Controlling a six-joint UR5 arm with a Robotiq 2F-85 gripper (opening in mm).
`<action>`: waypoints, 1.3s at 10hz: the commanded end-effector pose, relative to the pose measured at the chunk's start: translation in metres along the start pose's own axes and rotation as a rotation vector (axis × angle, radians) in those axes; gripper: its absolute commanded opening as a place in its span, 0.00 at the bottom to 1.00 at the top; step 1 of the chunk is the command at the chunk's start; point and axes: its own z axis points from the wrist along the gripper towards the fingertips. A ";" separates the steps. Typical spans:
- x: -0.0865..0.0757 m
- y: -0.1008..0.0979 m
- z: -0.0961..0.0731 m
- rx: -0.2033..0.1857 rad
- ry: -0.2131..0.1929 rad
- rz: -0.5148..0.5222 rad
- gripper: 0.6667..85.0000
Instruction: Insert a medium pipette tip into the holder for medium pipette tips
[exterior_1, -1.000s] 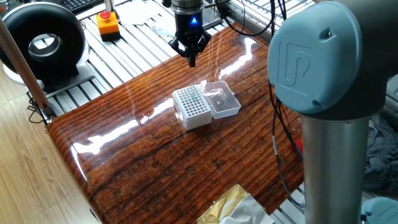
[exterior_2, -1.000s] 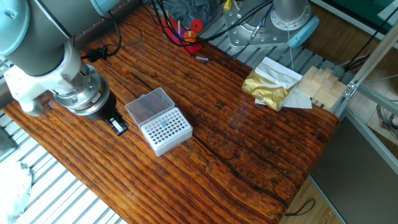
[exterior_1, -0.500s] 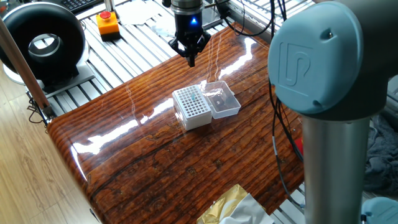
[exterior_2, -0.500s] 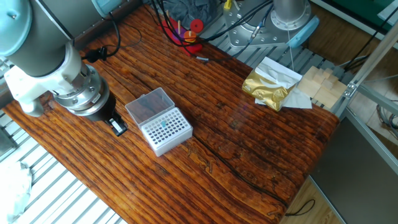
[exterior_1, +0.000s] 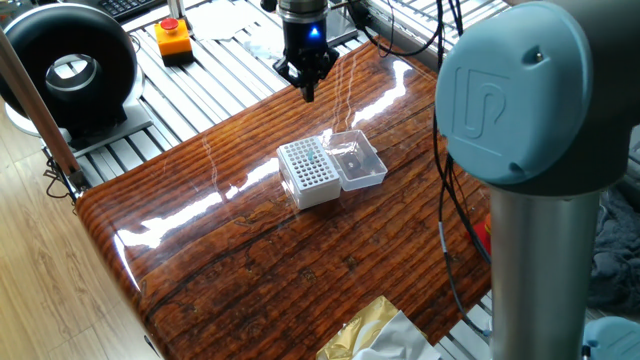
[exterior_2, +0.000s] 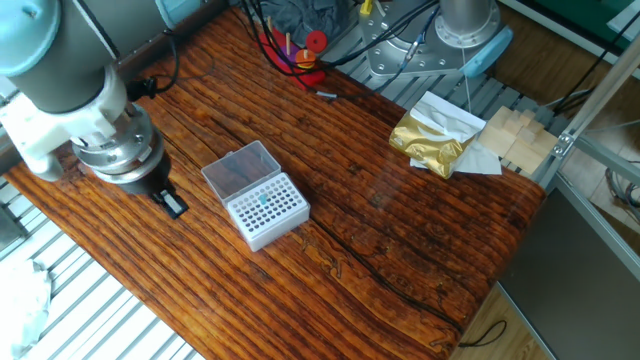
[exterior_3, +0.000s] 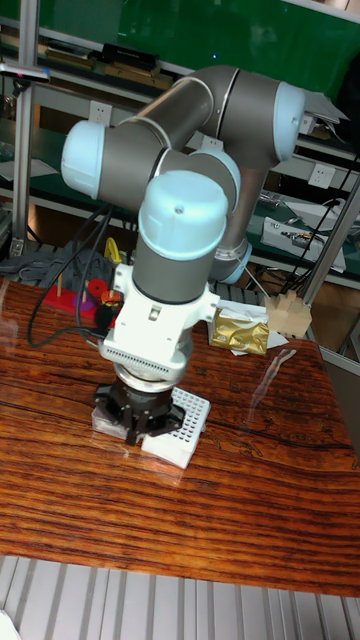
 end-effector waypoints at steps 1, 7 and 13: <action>-0.017 -0.011 -0.006 -0.013 -0.069 -0.080 0.00; -0.004 0.004 -0.021 -0.123 -0.029 -0.056 0.00; 0.004 -0.001 -0.019 -0.065 0.006 -0.044 0.00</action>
